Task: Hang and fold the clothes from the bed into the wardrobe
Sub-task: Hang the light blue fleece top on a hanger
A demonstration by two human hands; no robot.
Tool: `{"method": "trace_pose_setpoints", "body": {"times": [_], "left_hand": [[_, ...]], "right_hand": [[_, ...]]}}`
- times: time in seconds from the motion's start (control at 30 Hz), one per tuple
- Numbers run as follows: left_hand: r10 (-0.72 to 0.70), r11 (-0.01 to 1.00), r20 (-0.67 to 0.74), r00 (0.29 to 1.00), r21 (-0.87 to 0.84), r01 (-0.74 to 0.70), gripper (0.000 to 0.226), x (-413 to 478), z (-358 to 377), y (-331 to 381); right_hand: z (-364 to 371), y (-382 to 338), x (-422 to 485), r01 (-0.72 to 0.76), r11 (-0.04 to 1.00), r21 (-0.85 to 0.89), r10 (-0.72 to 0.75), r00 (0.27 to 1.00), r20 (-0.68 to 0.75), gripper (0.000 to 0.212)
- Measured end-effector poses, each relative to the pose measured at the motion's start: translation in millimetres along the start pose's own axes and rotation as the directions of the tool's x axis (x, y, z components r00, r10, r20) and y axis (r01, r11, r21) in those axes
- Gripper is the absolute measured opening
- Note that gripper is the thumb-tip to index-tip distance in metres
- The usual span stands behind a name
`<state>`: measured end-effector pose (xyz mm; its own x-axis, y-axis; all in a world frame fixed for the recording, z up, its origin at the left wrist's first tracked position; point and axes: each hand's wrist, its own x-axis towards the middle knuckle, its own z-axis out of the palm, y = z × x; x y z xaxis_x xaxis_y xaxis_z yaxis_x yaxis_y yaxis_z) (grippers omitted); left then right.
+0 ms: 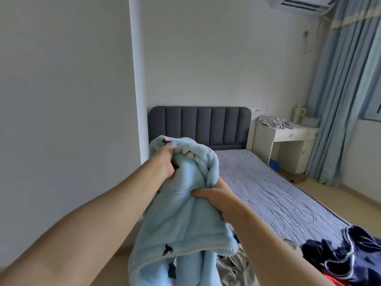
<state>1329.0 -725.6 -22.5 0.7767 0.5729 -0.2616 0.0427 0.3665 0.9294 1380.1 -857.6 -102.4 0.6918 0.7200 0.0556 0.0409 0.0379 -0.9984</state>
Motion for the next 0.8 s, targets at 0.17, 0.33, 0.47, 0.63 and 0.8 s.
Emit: {"method": "trace_pose_setpoints", "body": {"times": [0.17, 0.33, 0.47, 0.63, 0.8], "left_hand": [[0.121, 0.986, 0.22, 0.968, 0.084, -0.143, 0.043, -11.0, -23.8, -13.2], [-0.04, 0.862, 0.516, 0.856, 0.451, -0.232, 0.087, -25.2, -55.2, -36.5], [-0.158, 0.756, 0.316, 0.935, 0.648, -0.091, 0.084, -27.2, -66.8, -66.4], [-0.094, 0.916, 0.046, 0.995, 0.396, 0.068, 0.023, -17.9, -69.6, -60.4], [-0.128, 0.988, -0.073, 0.989, 0.078, 0.134, 0.022, -23.1, -82.9, -21.2]], "right_hand": [[1.9, -16.7, 5.4, 0.003, 0.97, 0.241, 0.049, 0.976, -0.21, 0.032], [2.2, -27.5, 11.0, 0.058, 0.951, 0.303, 0.022, 0.967, -0.253, 0.025], [3.1, -19.7, 13.0, 0.03, 0.928, 0.37, 0.075, 0.96, -0.268, 0.021], [-4.2, -10.7, 16.7, -0.036, 0.914, 0.404, 0.14, 0.963, -0.23, 0.037], [9.8, 6.6, 22.0, -0.226, 0.973, 0.038, 0.228, 0.944, -0.237, 0.04]]}}
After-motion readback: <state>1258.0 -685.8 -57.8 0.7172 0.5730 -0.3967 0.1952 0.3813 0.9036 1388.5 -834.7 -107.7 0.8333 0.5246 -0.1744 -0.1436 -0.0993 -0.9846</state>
